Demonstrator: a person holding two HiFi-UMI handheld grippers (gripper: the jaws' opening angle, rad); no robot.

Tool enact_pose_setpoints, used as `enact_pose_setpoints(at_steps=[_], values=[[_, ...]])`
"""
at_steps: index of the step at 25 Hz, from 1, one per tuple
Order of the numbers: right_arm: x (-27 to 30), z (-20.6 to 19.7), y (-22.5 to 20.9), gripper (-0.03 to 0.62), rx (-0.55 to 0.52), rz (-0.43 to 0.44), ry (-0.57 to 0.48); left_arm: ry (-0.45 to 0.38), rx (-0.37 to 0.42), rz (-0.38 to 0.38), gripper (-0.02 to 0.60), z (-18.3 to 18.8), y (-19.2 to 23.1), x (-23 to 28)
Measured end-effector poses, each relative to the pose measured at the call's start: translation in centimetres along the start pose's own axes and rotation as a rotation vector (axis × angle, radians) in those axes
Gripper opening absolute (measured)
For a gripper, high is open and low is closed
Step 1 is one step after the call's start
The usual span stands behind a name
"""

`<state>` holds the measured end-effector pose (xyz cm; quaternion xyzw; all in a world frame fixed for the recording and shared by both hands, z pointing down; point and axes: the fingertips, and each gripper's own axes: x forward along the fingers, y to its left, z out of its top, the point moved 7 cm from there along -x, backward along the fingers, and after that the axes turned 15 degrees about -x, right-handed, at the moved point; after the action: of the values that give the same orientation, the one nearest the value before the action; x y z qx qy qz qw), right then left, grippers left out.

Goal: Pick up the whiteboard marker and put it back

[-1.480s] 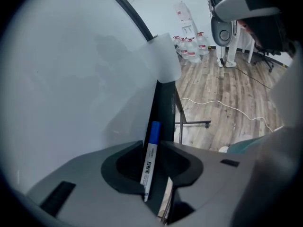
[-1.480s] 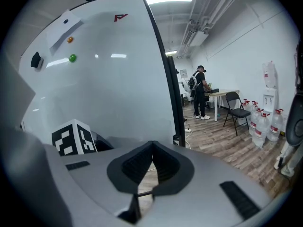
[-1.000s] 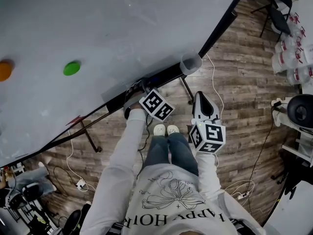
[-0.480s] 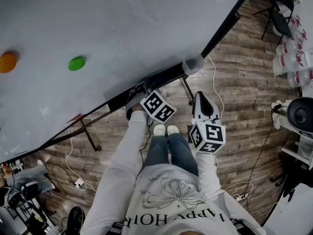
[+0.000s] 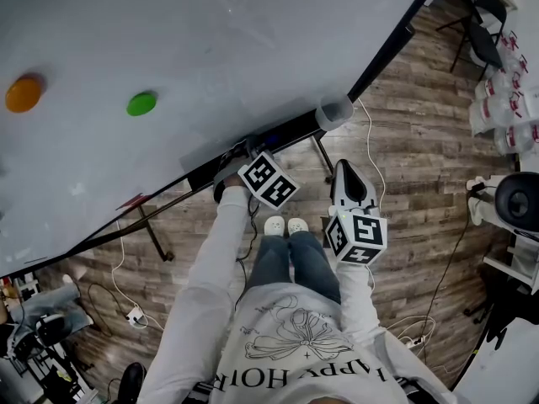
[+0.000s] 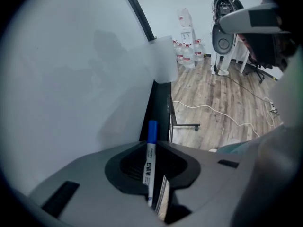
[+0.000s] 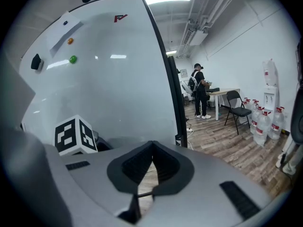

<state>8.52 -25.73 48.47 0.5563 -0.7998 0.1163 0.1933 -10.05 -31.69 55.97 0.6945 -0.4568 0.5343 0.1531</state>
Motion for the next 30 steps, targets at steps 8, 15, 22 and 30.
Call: enact_pose_setpoints(at_steps=[8, 15, 22, 30], values=[[-0.3, -0.1, -0.4, 0.003, 0.011, -0.019, 0.001, 0.042, 0.061, 0.027, 0.061, 0.1, 0.2, 0.5], [-0.6, -0.2, -0.2, 0.003, 0.019, -0.015, 0.001, 0.061, 0.054, 0.032, 0.06, 0.2, 0.1, 0.4], [-0.8, 0.0, -0.2, 0.003, 0.016, -0.018, -0.007, -0.032, -0.043, 0.026, 0.058, 0.1, 0.2, -0.9], [-0.9, 1.3, 1.4, 0.003, -0.003, 0.003, -0.033, -0.157, -0.153, 0.018, 0.058, -0.1, 1.0, -4.1]])
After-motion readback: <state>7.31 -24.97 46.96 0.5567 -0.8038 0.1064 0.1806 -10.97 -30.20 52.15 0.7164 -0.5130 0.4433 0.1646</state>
